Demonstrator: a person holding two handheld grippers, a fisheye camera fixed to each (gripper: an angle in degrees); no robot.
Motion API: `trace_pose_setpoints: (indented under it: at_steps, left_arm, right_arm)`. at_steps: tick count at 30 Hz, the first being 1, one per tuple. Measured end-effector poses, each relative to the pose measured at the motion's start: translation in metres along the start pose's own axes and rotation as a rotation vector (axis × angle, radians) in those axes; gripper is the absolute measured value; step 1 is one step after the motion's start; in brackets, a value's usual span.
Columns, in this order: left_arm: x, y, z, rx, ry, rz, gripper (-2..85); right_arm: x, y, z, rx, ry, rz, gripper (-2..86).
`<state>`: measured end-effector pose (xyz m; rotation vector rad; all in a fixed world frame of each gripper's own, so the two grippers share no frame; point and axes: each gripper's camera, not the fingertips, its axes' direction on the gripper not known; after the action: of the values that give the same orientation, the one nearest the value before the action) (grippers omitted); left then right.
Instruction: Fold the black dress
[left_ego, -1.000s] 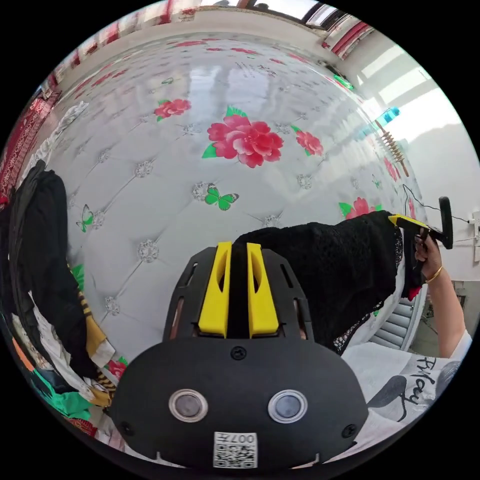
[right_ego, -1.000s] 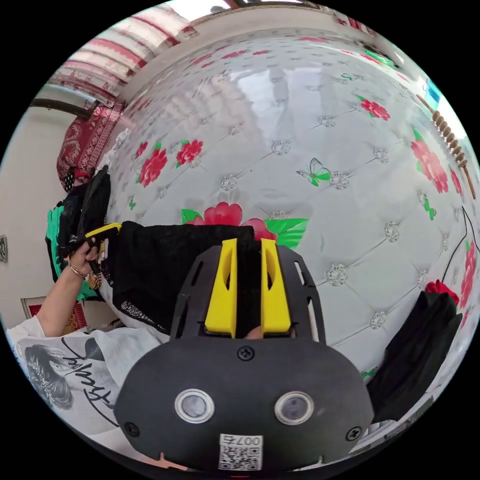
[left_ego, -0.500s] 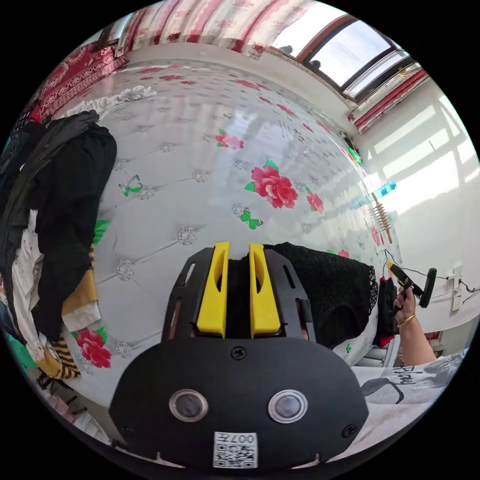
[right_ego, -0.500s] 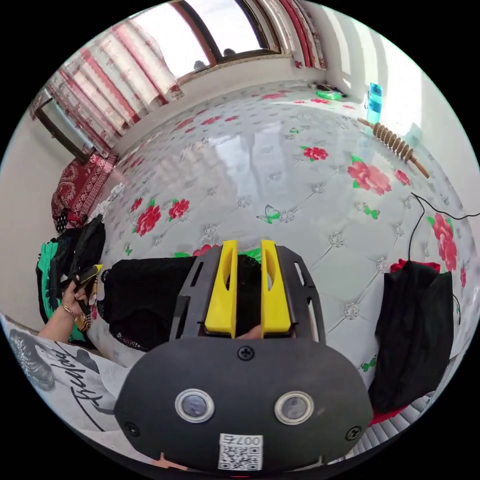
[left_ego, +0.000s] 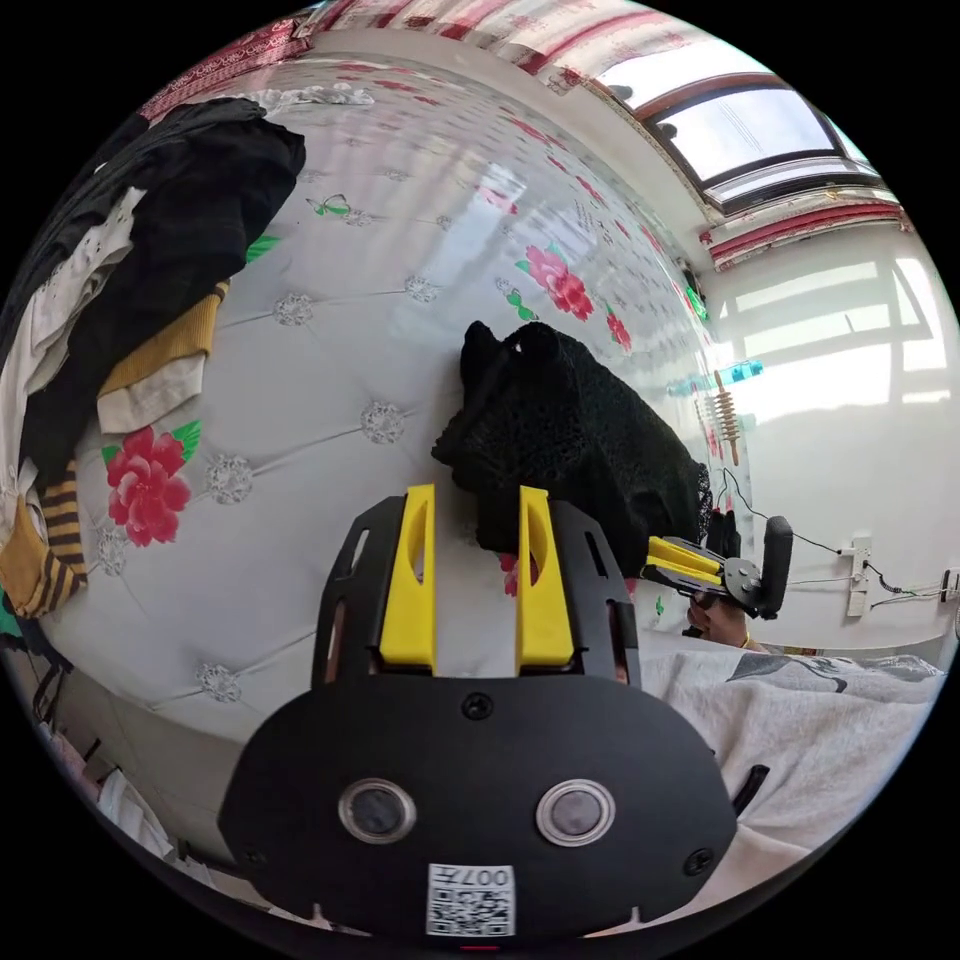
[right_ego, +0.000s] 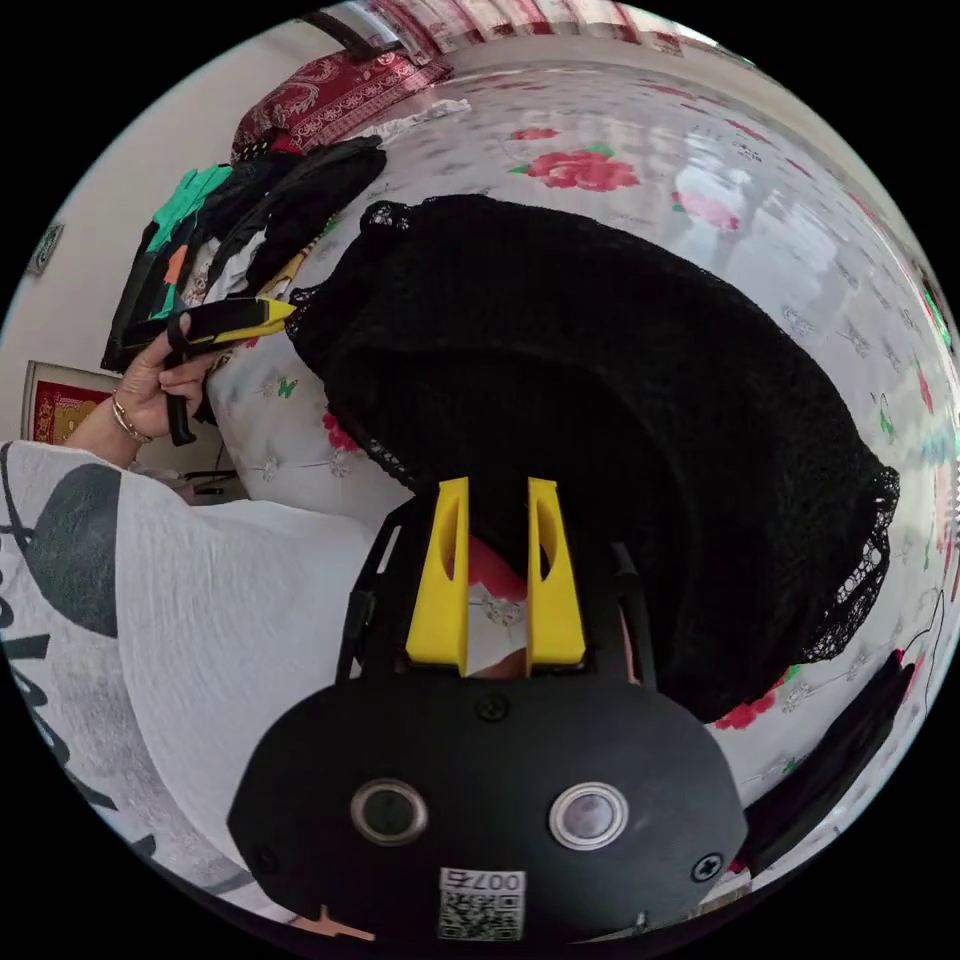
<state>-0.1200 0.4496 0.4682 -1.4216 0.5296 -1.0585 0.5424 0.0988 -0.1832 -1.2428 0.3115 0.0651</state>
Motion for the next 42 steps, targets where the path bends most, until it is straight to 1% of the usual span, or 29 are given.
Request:
trace_pose_setpoints:
  at_steps: [1, 2, 3, 4, 5, 8, 13, 17, 20, 22, 23, 26, 29, 31, 32, 33, 34, 35, 37, 38, 40, 42]
  left_arm:
    - [-0.003, 0.001, -0.002, 0.004, 0.011, -0.012, 12.4]
    - [-0.004, 0.002, -0.004, 0.012, 0.016, -0.013, 12.4]
    - [-0.005, 0.004, -0.009, 0.033, 0.023, -0.009, 12.5]
    - [-0.006, 0.008, -0.014, 0.041, 0.026, -0.004, 12.5]
    - [-0.008, 0.010, -0.016, 0.044, 0.029, -0.003, 12.5]
    - [-0.016, 0.021, -0.019, 0.060, 0.084, -0.032, 12.6]
    - [-0.035, 0.022, 0.018, 0.010, 0.243, -0.172, 13.6]
    - [-0.045, 0.015, 0.035, 0.011, 0.324, -0.282, 13.0]
    - [-0.052, 0.012, 0.046, 0.010, 0.358, -0.351, 9.4]
    - [-0.056, 0.014, 0.054, 0.004, 0.438, -0.409, 4.8]
    - [-0.056, 0.016, 0.053, 0.013, 0.451, -0.424, 4.2]
    - [-0.038, 0.020, 0.037, 0.085, 0.449, -0.384, 1.7]
    - [0.007, 0.014, 0.010, 0.143, 0.429, -0.218, 0.7]
    - [0.063, 0.000, -0.009, 0.150, 0.340, 0.004, 0.4]
    - [0.080, -0.003, -0.012, 0.148, 0.310, 0.072, 0.3]
    - [0.116, -0.010, -0.015, 0.129, 0.252, 0.213, 0.2]
    - [0.155, -0.016, -0.013, 0.089, 0.201, 0.358, 0.3]
    - [0.174, -0.018, -0.009, 0.066, 0.182, 0.427, 0.3]
    - [0.250, -0.019, 0.013, -0.017, 0.148, 0.704, 0.4]
    - [0.269, -0.018, 0.021, -0.042, 0.147, 0.774, 0.4]
    - [0.336, -0.012, 0.067, -0.214, 0.144, 1.003, 0.8]
    - [0.378, -0.003, 0.110, -0.332, 0.128, 1.122, 1.4]
  right_arm:
    - [-0.005, -0.001, -0.004, 0.039, 0.027, -0.034, 5.4]
    - [-0.007, -0.007, -0.002, -0.020, 0.040, -0.054, 5.6]
    - [-0.008, -0.009, -0.004, -0.033, 0.042, -0.061, 5.7]
    - [-0.008, -0.009, -0.012, -0.011, 0.045, -0.057, 5.9]
    - [-0.009, -0.006, -0.024, 0.051, 0.042, -0.043, 6.2]
    - [-0.008, 0.005, -0.047, 0.157, 0.014, -0.001, 6.9]
    - [-0.005, 0.018, -0.053, 0.179, -0.072, 0.020, 7.8]
    - [-0.004, 0.023, -0.057, 0.194, -0.097, 0.004, 8.2]
    - [0.002, 0.027, -0.058, 0.205, -0.087, 0.002, 8.4]
    - [0.005, 0.031, -0.057, 0.207, -0.089, 0.001, 8.4]
    - [0.008, 0.035, -0.057, 0.211, -0.086, 0.003, 8.4]
    - [0.017, 0.048, -0.056, 0.224, -0.079, 0.019, 8.3]
    - [0.032, 0.066, -0.056, 0.246, -0.088, 0.060, 8.3]
    - [0.043, 0.078, -0.056, 0.262, -0.101, 0.084, 8.2]
    - [0.051, 0.086, -0.057, 0.269, -0.097, 0.096, 8.2]
    - [0.055, 0.090, -0.058, 0.273, -0.091, 0.103, 8.2]
    - [0.063, 0.099, -0.061, 0.285, -0.076, 0.120, 8.2]
    - [0.072, 0.110, -0.064, 0.301, -0.063, 0.141, 8.2]
    - [0.088, 0.128, -0.068, 0.327, -0.050, 0.184, 8.1]
    - [0.099, 0.141, -0.070, 0.348, -0.042, 0.220, 8.1]
    - [0.116, 0.162, -0.071, 0.374, -0.031, 0.281, 8.1]
    - [0.132, 0.184, -0.068, 0.392, -0.024, 0.346, 8.1]
